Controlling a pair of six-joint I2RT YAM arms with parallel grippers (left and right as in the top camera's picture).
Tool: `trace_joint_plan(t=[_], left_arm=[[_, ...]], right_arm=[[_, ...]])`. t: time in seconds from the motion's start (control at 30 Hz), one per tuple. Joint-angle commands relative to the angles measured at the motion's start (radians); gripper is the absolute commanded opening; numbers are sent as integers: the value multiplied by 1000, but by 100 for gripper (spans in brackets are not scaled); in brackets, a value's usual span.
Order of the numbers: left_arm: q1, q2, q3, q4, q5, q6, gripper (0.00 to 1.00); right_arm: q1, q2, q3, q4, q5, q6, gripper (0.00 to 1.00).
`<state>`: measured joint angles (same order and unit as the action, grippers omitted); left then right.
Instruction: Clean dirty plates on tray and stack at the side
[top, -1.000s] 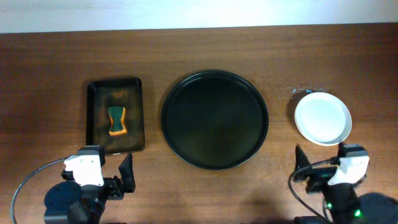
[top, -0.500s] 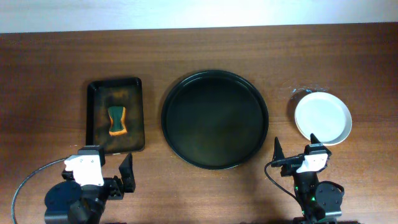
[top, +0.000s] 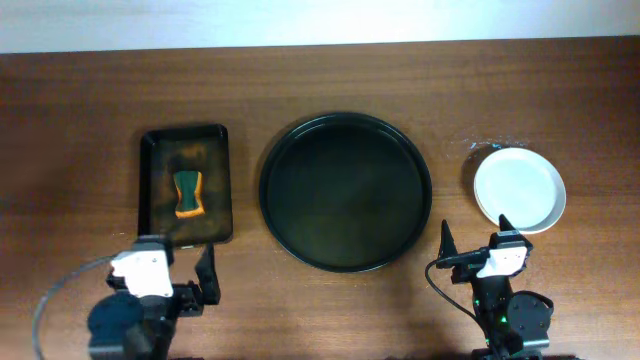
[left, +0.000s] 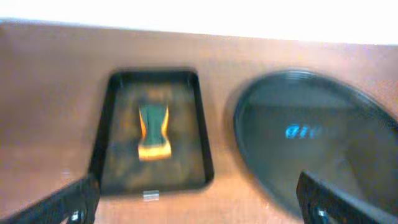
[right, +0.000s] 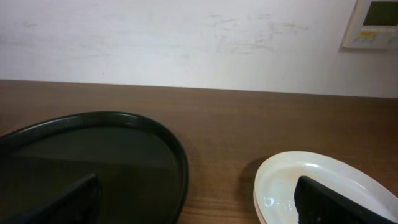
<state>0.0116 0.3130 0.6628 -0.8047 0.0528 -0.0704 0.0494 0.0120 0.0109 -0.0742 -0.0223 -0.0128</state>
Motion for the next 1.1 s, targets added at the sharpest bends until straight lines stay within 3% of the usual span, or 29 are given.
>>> trace_joint_plan(t=[0.0, 0.07, 0.17, 0.27, 1.07], left_arm=[[-2, -181, -312, 238, 56, 11, 99], [-3, -292, -495, 469, 94, -8, 99], [-4, -308, -655, 847, 89, -10, 99], [-5, -307, -654, 737, 82, -3, 99], [-5, -306, -654, 736, 82, -3, 99]], right_arm=[[1, -5, -5, -5, 8, -6, 99], [1, -5, -5, -5, 8, -6, 99], [1, -5, -5, -5, 8, -6, 99], [1, -5, -5, -5, 8, -6, 99], [1, -5, -5, -5, 8, -6, 99]])
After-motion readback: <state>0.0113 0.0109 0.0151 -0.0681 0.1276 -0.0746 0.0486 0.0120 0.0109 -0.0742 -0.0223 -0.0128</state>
